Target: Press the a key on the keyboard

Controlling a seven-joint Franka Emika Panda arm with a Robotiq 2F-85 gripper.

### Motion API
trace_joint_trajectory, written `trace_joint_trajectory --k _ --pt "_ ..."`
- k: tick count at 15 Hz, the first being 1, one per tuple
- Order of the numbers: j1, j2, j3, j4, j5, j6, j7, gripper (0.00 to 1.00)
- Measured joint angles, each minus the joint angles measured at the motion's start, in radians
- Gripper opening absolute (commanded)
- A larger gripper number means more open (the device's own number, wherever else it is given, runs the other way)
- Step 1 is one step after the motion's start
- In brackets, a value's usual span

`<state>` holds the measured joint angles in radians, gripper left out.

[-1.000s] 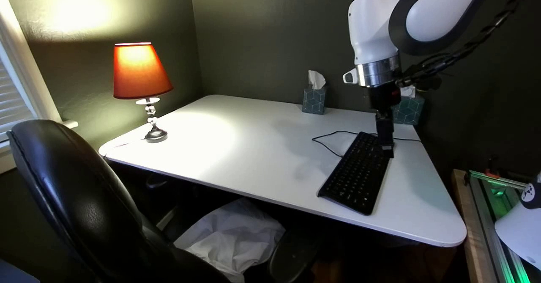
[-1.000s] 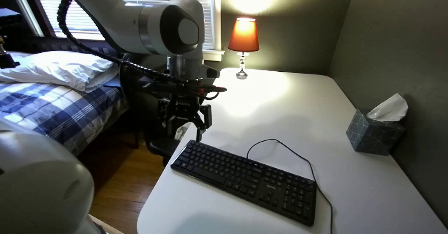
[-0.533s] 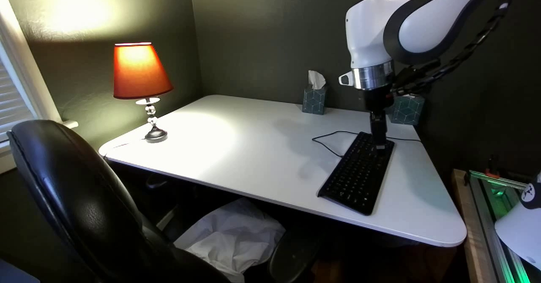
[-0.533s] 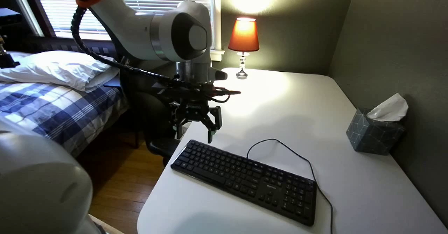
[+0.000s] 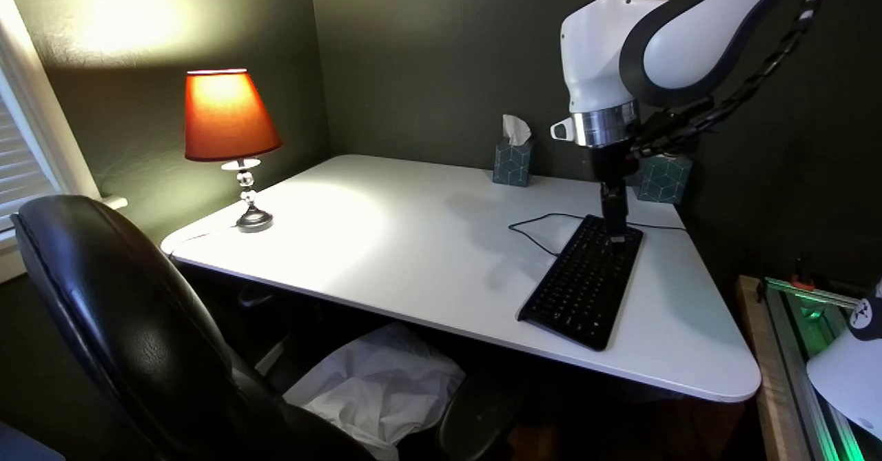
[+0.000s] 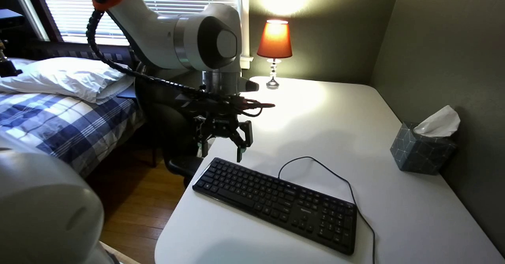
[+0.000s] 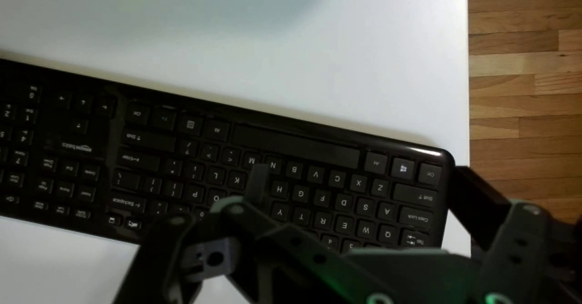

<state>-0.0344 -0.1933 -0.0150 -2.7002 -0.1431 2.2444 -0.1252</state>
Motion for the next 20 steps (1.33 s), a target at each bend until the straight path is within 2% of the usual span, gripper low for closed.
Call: trace_joint_trajectory --k 7,8,9,10,11,18,19,20 --pt "0.000 0.066 -0.008 0.050 0.008 -0.001 0.003 1.00" --pt "0.000 0.082 -0.009 0.061 0.010 -0.001 0.003 0.75" --pt "-0.001 0.097 -0.011 0.072 0.011 -0.001 0.003 0.74" --pt "-0.001 0.112 -0.013 0.084 0.013 -0.001 0.003 0.68" --pt "-0.002 0.127 -0.014 0.096 0.015 -0.001 0.003 0.58" --pt "-0.017 0.220 -0.029 0.160 0.016 -0.001 0.003 0.06" --pt "-0.020 0.231 -0.032 0.165 0.016 -0.001 0.003 0.01" --pt "-0.023 0.240 -0.036 0.168 0.016 -0.001 0.003 0.00"
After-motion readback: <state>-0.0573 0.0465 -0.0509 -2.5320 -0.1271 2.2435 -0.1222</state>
